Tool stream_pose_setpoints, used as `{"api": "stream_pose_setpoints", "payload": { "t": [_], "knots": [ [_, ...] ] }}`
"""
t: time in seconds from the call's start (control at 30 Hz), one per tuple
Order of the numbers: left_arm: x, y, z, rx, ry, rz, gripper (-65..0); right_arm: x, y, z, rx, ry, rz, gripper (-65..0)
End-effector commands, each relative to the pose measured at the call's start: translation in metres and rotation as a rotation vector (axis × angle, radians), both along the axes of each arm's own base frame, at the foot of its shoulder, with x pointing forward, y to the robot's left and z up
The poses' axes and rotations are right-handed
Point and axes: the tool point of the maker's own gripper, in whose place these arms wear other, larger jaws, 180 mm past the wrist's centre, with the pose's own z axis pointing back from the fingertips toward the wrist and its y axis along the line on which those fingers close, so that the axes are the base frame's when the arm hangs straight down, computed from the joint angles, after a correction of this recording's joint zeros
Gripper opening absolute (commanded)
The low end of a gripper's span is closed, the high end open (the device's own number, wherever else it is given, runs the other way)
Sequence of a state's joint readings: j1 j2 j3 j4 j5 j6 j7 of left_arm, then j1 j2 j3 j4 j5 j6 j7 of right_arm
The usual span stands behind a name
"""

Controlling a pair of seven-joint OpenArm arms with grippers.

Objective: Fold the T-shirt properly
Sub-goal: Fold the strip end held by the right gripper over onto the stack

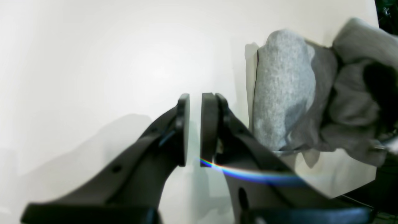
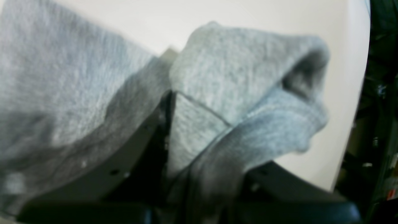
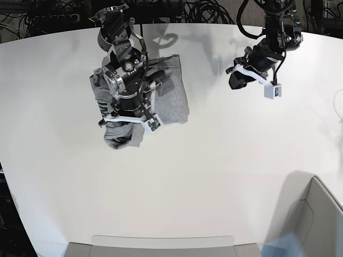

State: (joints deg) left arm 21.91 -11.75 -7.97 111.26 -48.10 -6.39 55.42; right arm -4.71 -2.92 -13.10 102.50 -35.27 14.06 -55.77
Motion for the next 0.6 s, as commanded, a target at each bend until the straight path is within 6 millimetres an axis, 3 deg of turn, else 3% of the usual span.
{"api": "stream_pose_setpoints", "payload": {
  "t": [0.0,0.1,0.17,0.43,0.57],
  "knots": [
    [0.004,0.0,0.008,-0.005,-0.033,-0.003,-58.8,0.004,0.006,0.006,-0.007,-0.031,0.017,-63.2],
    [0.004,0.001,0.008,-0.002,-0.031,0.0,-58.8,-0.008,0.023,0.0,-0.022,-0.013,0.072,-45.8],
    [0.004,0.002,0.007,0.001,-0.031,0.001,-58.8,-0.016,0.04,0.003,-0.01,-0.018,0.12,-39.0],
    [0.006,0.0,0.008,-0.001,-0.034,-0.002,-58.8,-0.055,0.113,0.019,0.078,-0.036,0.319,-46.8],
    [0.005,0.001,0.003,-0.005,-0.021,0.002,-58.8,-0.071,0.135,0.036,0.148,-0.077,0.384,-50.3]
  ]
}}
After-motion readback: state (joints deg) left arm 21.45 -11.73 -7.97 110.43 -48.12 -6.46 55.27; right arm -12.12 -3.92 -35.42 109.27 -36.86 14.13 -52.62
